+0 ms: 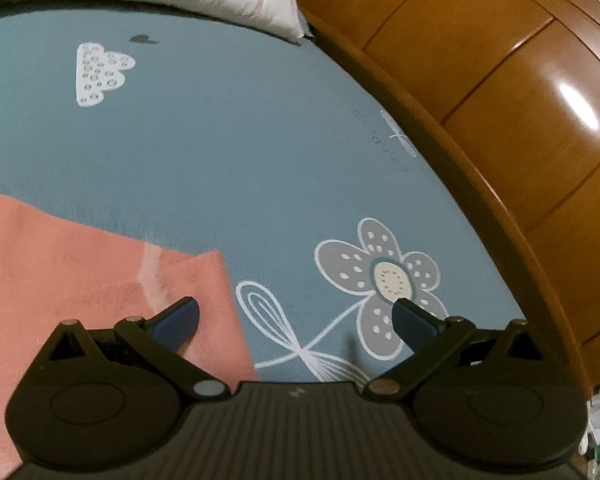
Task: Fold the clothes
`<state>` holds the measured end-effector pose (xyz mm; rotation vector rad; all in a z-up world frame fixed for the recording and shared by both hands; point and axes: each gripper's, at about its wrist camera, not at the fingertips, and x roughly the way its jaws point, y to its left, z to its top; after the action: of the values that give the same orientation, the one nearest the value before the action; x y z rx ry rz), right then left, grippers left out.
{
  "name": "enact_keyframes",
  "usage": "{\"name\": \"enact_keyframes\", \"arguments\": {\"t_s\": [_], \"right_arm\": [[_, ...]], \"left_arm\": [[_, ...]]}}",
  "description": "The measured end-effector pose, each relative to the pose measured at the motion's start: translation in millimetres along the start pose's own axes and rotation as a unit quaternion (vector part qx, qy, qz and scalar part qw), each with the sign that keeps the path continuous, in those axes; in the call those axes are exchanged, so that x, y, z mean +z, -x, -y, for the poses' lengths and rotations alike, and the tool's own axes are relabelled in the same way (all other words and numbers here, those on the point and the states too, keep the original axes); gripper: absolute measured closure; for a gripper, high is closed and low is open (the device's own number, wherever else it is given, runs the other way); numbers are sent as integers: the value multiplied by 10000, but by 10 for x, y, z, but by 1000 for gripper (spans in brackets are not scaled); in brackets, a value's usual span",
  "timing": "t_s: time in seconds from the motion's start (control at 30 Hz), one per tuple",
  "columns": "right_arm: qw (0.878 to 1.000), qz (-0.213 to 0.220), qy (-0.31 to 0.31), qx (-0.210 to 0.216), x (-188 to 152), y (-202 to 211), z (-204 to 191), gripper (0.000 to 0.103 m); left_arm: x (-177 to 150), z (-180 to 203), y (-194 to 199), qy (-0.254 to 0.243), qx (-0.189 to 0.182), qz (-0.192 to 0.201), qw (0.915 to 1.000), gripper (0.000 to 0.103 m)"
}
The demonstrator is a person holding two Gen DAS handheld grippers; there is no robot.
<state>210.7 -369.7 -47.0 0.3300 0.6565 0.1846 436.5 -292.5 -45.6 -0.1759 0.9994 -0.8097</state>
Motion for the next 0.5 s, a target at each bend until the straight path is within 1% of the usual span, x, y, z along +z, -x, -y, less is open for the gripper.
{"name": "enact_keyframes", "arguments": {"t_s": [0.1, 0.2, 0.23, 0.33, 0.43, 0.5], "right_arm": [[9995, 109, 162, 247, 0, 58, -78, 23], [9964, 125, 415, 732, -16, 111, -188, 20], [9949, 64, 471, 893, -27, 101, -224, 20], [9906, -365, 441, 1241, -81, -22, -285, 20], [9876, -781, 416, 1296, -145, -162, -314, 20], [9873, -843, 467, 1262, -168, -199, -327, 19]], "left_arm": [[-16, 15, 249, -126, 122, 49, 9998, 2], [-25, -35, 520, -219, 446, 105, 9987, 2], [-14, -73, 624, -208, 544, 154, 9982, 2], [41, -251, 916, -52, 819, 301, 9962, 2], [104, -480, 1176, 223, 1006, 507, 9934, 2], [119, -662, 1250, 510, 1026, 571, 9918, 1]]}}
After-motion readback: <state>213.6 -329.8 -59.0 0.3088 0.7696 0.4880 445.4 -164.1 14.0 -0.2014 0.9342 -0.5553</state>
